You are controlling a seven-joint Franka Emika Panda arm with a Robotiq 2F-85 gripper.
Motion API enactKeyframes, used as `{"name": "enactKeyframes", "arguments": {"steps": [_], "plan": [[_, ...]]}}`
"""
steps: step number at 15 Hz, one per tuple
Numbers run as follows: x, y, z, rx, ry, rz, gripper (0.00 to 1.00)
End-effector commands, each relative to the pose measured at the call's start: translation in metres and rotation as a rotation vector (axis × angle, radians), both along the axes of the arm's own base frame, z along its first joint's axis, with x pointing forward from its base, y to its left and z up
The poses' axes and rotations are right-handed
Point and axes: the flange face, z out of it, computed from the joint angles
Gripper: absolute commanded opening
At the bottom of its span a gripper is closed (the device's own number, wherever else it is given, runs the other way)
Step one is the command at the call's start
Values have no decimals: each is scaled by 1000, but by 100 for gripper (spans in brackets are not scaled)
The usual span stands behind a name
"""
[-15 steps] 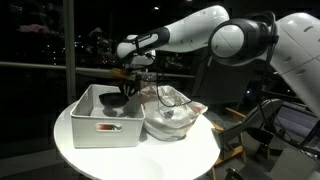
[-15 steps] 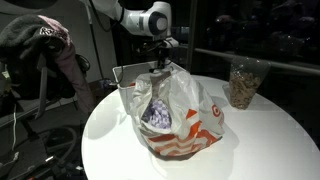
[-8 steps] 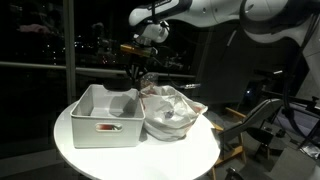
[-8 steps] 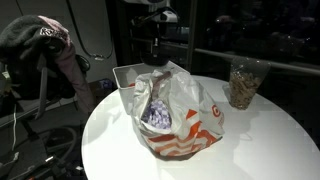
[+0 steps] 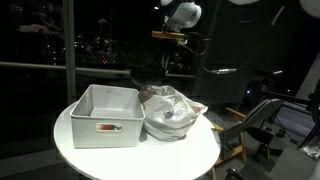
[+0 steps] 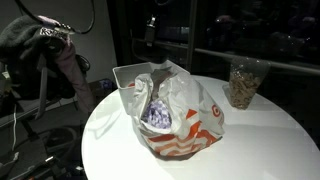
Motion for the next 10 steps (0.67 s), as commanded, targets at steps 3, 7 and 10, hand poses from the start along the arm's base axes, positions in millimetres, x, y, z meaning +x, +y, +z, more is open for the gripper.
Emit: {"name": "enactKeyframes", "arguments": {"steps": [3, 7, 10], "plan": [[-57, -83, -9, 57, 142, -169, 1], [-68, -120, -44, 112, 237, -236, 1], [-80, -119, -66, 171, 330, -209, 1]]}}
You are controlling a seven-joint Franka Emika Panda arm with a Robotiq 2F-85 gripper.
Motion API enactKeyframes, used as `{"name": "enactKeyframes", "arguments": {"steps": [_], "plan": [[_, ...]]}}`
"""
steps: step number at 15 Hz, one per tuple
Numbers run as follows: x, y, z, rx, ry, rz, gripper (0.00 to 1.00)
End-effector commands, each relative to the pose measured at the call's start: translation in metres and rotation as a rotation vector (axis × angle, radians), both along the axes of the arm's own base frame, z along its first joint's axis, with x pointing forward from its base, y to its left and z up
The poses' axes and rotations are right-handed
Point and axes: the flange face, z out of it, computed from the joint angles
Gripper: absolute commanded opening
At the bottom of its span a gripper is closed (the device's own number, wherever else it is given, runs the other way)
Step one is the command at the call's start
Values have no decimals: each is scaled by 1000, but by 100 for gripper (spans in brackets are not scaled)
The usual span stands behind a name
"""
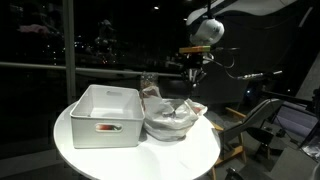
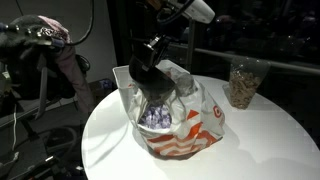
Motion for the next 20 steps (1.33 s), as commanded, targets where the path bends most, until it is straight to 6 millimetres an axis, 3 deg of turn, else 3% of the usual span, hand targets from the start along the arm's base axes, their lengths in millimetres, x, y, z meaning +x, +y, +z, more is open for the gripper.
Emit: {"name": "enactKeyframes", "arguments": {"steps": [1, 5, 11, 19, 20], "plan": [[-14, 9, -16, 109, 86, 38, 1], [-15, 20, -49, 177, 170, 60, 1], [18, 14, -106, 45, 93, 2, 1], [62, 6, -105, -179, -251, -61, 2], [65, 8, -105, -191, -282, -69, 18]]}}
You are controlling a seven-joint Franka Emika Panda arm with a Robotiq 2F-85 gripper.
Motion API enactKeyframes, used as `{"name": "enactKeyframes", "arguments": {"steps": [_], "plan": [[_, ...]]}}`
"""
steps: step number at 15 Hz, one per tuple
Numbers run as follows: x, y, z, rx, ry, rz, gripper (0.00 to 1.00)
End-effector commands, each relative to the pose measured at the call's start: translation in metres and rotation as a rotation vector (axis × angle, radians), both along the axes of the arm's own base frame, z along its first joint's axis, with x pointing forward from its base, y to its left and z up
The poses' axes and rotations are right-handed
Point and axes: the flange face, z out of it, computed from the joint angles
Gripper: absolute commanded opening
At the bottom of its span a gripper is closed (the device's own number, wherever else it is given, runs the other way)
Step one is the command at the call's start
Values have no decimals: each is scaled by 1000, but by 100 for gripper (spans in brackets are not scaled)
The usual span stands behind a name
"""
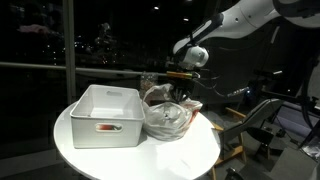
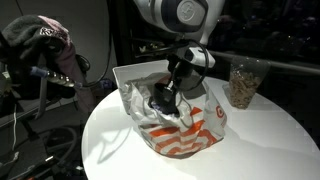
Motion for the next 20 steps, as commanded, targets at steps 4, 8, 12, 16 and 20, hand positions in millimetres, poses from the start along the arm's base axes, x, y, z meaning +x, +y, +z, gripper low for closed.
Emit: {"name": "enactKeyframes", "arguments": {"steps": [4, 8, 12, 16, 20], "plan": [[14, 12, 11, -89, -141, -9, 53], [-11, 37, 38, 20, -50, 171, 81], [-9, 69, 80, 32, -182, 288, 100], [3, 136, 102, 72, -284, 471, 100], [20, 219, 91, 57, -341, 632, 100]]}}
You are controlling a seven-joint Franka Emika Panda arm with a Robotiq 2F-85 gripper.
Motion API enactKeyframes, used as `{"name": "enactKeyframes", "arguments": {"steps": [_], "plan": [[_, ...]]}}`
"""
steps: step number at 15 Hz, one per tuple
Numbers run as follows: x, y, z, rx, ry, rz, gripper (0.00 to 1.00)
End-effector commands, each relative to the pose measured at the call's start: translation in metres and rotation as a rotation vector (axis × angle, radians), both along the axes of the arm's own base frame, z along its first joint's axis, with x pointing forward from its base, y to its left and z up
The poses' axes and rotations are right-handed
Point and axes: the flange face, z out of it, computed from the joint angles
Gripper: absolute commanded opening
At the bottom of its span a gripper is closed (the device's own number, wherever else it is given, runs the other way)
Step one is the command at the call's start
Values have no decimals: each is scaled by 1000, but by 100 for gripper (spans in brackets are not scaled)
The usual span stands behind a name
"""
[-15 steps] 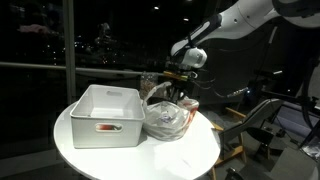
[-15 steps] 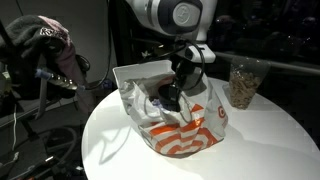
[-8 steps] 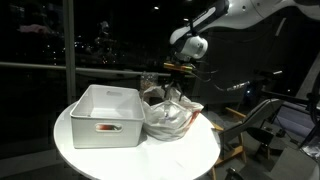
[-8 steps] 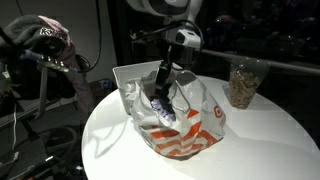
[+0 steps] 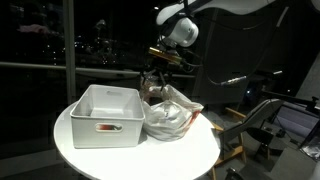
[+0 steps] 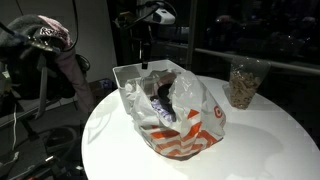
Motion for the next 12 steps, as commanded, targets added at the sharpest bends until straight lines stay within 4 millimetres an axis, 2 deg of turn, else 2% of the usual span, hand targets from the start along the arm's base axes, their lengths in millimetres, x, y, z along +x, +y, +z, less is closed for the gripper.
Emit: {"name": "enactKeyframes", "arguments": {"steps": [1, 4, 6, 8, 12], "plan": [[20, 63, -9, -17, -77, 130, 100], [33, 114, -24, -39, -130, 197, 100], [42, 135, -43, -57, -142, 229, 100], [49, 150, -69, -79, -136, 265, 100], [60, 168, -126, -94, -107, 306, 100]]}}
